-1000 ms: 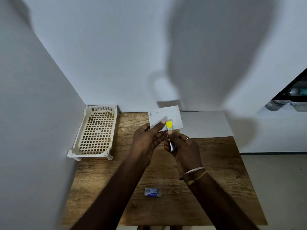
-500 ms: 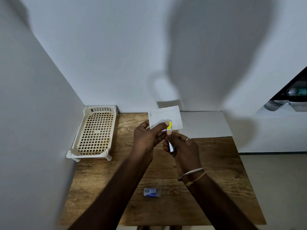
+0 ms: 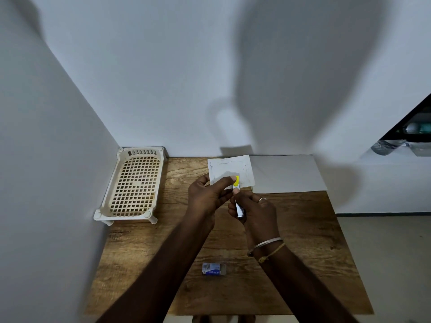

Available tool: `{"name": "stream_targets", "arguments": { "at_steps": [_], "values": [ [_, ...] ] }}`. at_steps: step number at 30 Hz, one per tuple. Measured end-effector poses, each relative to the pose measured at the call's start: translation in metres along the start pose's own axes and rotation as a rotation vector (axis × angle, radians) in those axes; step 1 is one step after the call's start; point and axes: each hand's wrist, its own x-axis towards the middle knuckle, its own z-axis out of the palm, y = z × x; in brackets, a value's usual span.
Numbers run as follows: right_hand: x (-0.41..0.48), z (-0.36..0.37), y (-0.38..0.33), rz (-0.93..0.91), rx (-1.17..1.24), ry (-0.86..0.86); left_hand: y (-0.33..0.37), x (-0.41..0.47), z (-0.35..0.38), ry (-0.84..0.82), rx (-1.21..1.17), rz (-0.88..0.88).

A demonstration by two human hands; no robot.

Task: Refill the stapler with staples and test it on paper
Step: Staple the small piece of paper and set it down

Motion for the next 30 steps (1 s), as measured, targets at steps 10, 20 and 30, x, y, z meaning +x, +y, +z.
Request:
{"name": "stream_targets", "arguments": {
  "at_steps": [10, 20, 30],
  "values": [
    [-0.003, -0.002, -0.005, -0.006, 0.020, -0.006, 0.003, -0.002, 0.003, -0.005, 0.007, 0.009],
    [-0.002, 0.001, -0.010, -0.024, 0.031, -0.008, 0.009, -0.003, 0.004, -0.045, -0.013, -0.009],
    [0.001, 0.005, -0.015, -0.028, 0.113, -0.051, 0.021, 0.001, 0.008, -0.038, -0.065, -0.046]
  ]
}}
